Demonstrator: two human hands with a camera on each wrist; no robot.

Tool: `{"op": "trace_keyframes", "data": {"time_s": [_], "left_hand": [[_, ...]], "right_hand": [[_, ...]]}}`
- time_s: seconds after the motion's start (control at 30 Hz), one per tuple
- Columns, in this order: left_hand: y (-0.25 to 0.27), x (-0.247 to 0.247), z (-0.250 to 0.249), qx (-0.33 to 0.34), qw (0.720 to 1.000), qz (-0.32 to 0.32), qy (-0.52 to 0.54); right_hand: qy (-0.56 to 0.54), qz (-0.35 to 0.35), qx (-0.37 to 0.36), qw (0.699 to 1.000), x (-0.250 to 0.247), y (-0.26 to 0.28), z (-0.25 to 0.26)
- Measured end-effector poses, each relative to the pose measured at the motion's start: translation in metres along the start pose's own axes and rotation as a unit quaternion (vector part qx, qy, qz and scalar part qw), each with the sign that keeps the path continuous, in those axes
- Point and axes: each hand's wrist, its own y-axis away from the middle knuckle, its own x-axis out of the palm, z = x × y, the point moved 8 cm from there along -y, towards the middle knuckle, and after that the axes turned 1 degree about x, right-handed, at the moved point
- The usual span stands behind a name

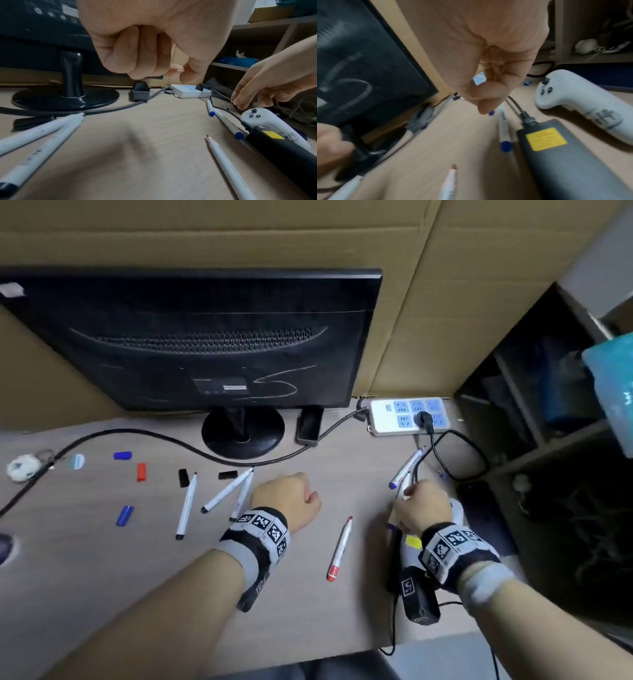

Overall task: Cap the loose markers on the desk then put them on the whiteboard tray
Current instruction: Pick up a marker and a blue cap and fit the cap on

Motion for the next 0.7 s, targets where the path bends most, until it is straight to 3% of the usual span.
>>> {"op": "trace_keyframes", "data": {"time_s": [0.3, 0.5, 0.7], "left_hand": [[-0.014, 0.028, -0.007, 0.024, 0.999, 0.014, -0.017], [-0.017, 0.026, -0.004, 0.028, 0.999, 0.019, -0.020], [-0.017, 0.007, 0.018, 0.011, 1.000, 0.008, -0.016]], "right_hand": [[-0.018, 0.072, 0.083, 0.994, 0.020, -0.019, -0.011], [-0.002, 0.099, 0.087, 0.991, 0.027, -0.013, -0.009], [-0.121, 0.141, 0.117, 0.975, 0.033, 0.005, 0.002]]}}
